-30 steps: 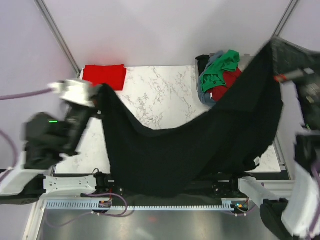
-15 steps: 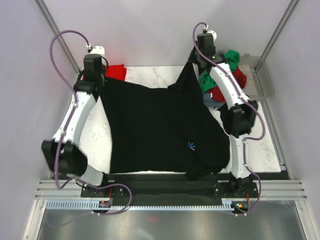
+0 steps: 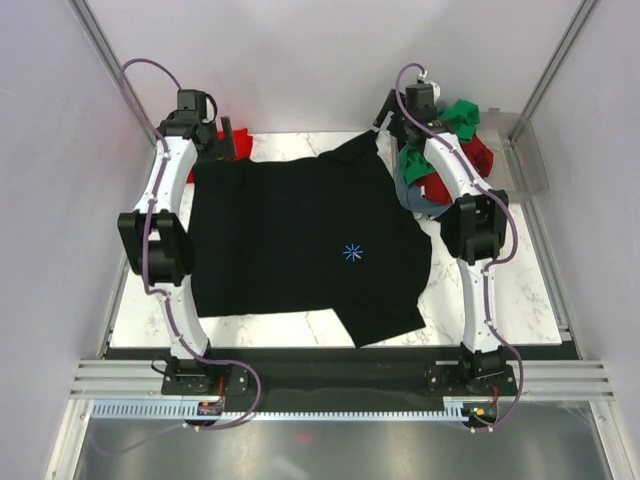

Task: Fold and stack the t-shirts
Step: Flatten the tshirt out

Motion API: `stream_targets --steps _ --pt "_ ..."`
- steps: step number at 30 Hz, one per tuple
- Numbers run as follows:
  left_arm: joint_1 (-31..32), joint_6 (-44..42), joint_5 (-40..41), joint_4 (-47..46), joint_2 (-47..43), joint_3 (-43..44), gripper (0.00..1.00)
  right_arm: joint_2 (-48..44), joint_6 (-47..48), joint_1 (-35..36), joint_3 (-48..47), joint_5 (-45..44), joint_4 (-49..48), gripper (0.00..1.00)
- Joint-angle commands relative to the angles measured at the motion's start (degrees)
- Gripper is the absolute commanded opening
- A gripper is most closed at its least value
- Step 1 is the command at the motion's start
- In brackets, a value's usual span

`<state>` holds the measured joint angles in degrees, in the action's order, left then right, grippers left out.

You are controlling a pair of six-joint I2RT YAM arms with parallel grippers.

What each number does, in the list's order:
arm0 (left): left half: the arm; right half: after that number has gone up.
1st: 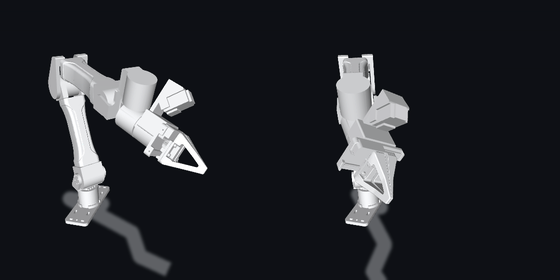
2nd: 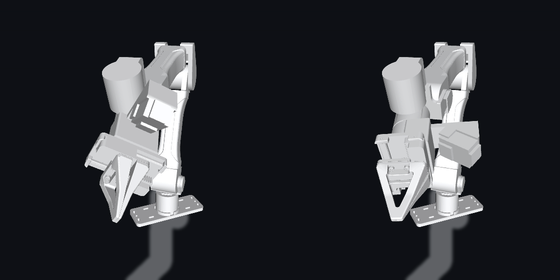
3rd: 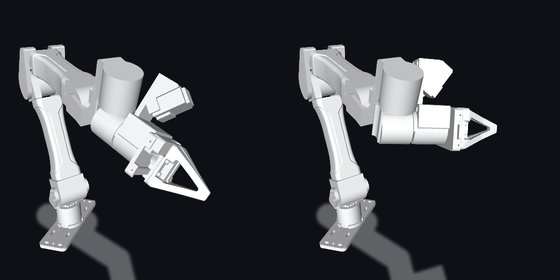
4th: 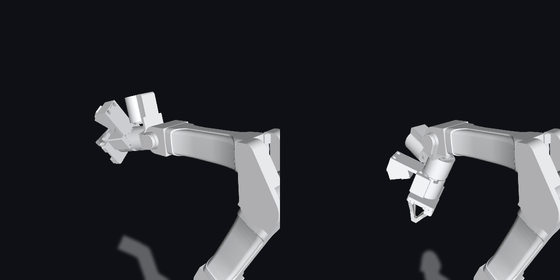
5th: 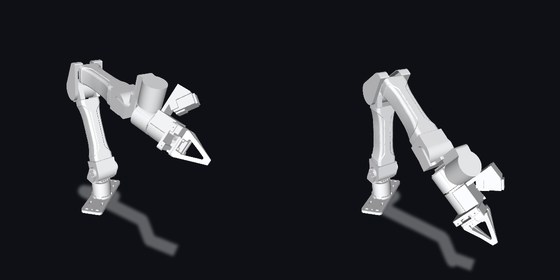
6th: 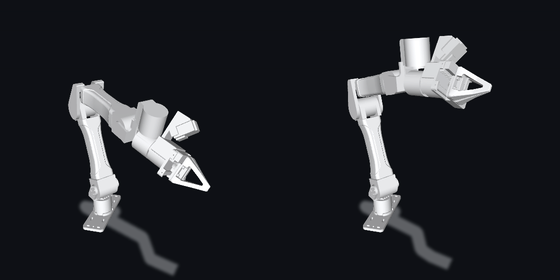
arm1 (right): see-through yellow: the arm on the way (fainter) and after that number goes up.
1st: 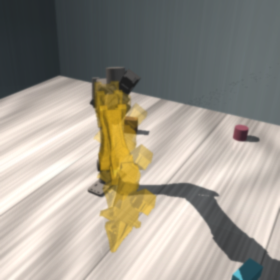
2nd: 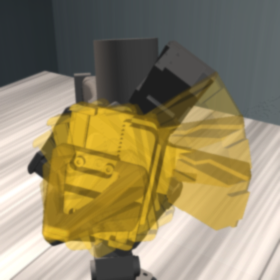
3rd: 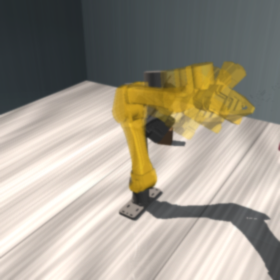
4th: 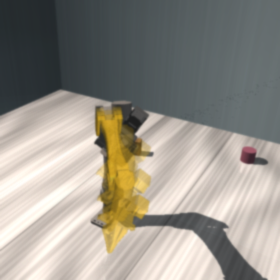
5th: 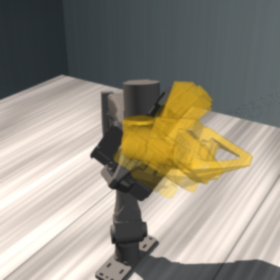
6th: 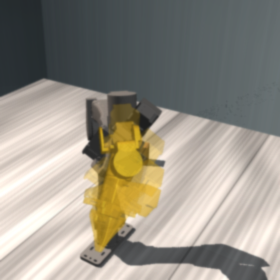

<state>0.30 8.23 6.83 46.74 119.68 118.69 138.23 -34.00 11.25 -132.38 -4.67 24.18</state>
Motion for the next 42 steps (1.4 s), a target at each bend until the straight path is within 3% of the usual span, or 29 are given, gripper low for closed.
stream_targets --steps 1,4,12,17,23,28,33,37,42 --pt "-0.2 4.2 1.0 0.5 -13.3 -6.0 1.00 -12.7 2.4 2.5 2.6 4.5 -5.8 0.98" --pt "-2.3 6.3 1.1 -1.9 -23.1 -17.8 0.99 -20.3 3.8 4.9 11.3 4.2 -5.1 0.98" --pt "-7.6 18.7 -1.2 -10.8 -49.2 -55.6 0.96 -38.1 -0.3 11.6 50.3 1.0 -1.6 0.98" --pt "-7.8 22.4 -3.8 -15.3 -50.9 -67.8 0.96 -36.0 0.0 12.0 61.1 6.5 -1.4 0.98" --pt "-7.9 25.3 -5.5 -21.1 -43.1 -71.1 0.94 -29.5 3.2 11.5 58.6 3.1 1.6 0.98" --pt "-8.7 25.3 -3.3 -23.2 -33.1 -68.3 0.94 -21.4 3.7 9.6 52.6 2.8 3.4 0.98" --pt "-10.8 26.7 -2.7 -24.2 -21.3 -61.7 0.94 -11.3 3.9 7.2 41.4 3.4 5.5 0.98" --pt "-11.5 26.1 -3.1 -23.3 -13.6 -51.6 0.92 -4.4 4.1 6.2 29.7 3.2 10.6 0.98" --pt "-11.5 24.6 -3.5 -19.3 -13.7 -44.6 0.91 -2.8 5.0 6.2 18.8 4.5 13.7 0.98"
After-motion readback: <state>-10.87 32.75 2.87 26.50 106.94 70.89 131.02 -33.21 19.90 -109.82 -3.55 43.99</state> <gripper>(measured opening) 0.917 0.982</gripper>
